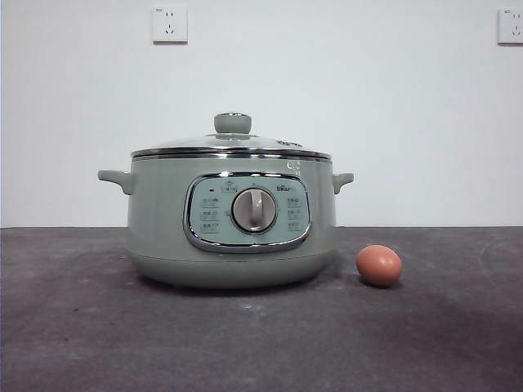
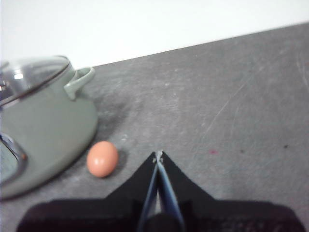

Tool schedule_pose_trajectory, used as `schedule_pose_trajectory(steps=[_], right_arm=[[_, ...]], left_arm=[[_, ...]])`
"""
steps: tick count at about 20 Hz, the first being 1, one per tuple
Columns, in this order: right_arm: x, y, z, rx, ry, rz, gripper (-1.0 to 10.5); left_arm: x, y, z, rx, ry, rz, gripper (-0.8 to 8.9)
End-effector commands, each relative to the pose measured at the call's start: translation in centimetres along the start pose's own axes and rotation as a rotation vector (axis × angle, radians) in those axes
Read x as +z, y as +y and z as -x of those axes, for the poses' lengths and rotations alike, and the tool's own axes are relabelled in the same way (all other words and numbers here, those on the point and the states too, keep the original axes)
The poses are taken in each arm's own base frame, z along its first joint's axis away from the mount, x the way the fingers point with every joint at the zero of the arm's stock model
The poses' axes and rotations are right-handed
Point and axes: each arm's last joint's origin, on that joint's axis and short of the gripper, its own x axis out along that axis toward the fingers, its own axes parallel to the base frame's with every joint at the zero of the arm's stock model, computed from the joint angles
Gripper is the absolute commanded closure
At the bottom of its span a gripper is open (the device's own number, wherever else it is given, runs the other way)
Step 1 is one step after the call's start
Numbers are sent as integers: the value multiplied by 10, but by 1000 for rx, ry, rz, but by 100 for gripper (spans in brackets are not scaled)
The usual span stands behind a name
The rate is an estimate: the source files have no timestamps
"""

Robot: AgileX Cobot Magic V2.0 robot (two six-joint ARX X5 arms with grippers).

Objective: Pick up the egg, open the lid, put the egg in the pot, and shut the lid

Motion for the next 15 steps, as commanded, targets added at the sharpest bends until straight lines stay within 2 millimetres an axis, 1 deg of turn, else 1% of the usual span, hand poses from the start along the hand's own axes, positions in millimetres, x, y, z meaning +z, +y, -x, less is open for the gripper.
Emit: schedule_pose_trajectory(steps=[1,6,10,15], right_arm=[[14,4,4,16,-46,-93,958],[37,10,10,21,-42,-107,958],[58,16,13,49,42,-108,958],[95,27,14,117,191,-13,958]], left_arm=[[9,-4,4,-61,-1,96,820],[30,-14,12,-181,-2,115,819],[48,-20,18,-188,12,116,820],[71,-28,20,-276,79,77,819]])
